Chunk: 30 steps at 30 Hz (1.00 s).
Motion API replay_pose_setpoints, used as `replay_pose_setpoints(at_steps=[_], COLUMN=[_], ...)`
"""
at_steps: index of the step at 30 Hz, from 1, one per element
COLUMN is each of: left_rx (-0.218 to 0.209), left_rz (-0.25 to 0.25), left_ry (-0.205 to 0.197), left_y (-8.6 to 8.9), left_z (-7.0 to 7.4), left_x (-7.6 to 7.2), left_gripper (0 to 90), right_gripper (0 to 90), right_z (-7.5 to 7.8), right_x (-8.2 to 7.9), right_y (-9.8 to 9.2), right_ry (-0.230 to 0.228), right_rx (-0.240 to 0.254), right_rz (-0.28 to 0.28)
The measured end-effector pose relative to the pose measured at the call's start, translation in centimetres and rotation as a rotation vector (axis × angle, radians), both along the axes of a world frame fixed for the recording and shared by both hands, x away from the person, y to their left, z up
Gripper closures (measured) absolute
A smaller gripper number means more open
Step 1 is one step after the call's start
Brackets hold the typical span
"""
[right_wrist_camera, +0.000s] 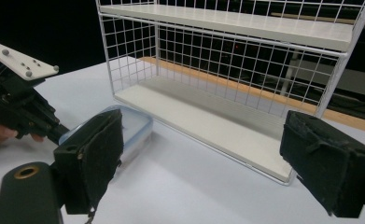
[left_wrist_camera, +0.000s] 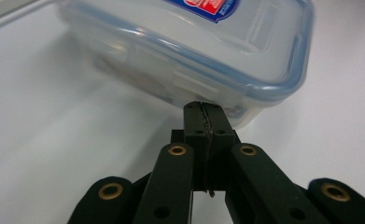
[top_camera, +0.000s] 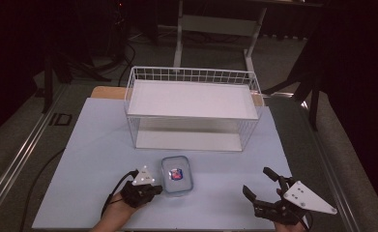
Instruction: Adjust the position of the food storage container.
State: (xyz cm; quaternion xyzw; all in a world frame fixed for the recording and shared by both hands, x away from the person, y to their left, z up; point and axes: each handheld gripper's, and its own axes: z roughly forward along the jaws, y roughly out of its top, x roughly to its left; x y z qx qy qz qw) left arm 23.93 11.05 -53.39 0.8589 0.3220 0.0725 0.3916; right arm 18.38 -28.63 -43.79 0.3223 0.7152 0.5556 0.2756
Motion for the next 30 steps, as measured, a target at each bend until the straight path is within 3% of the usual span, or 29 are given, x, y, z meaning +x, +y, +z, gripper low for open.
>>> replay_pose_setpoints(at_steps=[6, 15, 19, 22, 27, 30], left_rx=[-0.005, -0.004, -0.005, 0.000, 0.026, 0.061], left_rz=[-0.004, -0.076, -0.060, -0.008, 0.116, 0.133], left_ry=[-0.012, -0.020, -0.033, -0.052, -0.092, -0.097], left_y=[-2.9, -7.1, -5.8, -3.5, -0.4, -0.1], left_z=[-0.1, 0.1, 0.9, 1.9, 2.8, 2.6], left_x=[0.2, 0.5, 0.3, 0.6, 3.2, 5.1], left_gripper=[90.0, 90.0, 90.0, 90.0, 90.0, 90.0], right_gripper=[13.5, 13.5, 13.5, 13.5, 13.4, 13.5], right_z=[0.0, -0.1, 0.0, -0.1, -0.1, -0.1], right_x=[0.0, 0.0, 0.0, 0.0, 0.0, 0.0], right_y=[0.1, 0.0, -0.2, -0.3, 0.0, 0.0], right_ry=[0.001, 0.003, 0.002, 0.002, 0.000, 0.001], right_rx=[0.000, 0.000, 0.003, 0.004, -0.004, -0.006], right_rz=[0.005, 0.004, 0.002, 0.000, 0.002, 0.004])
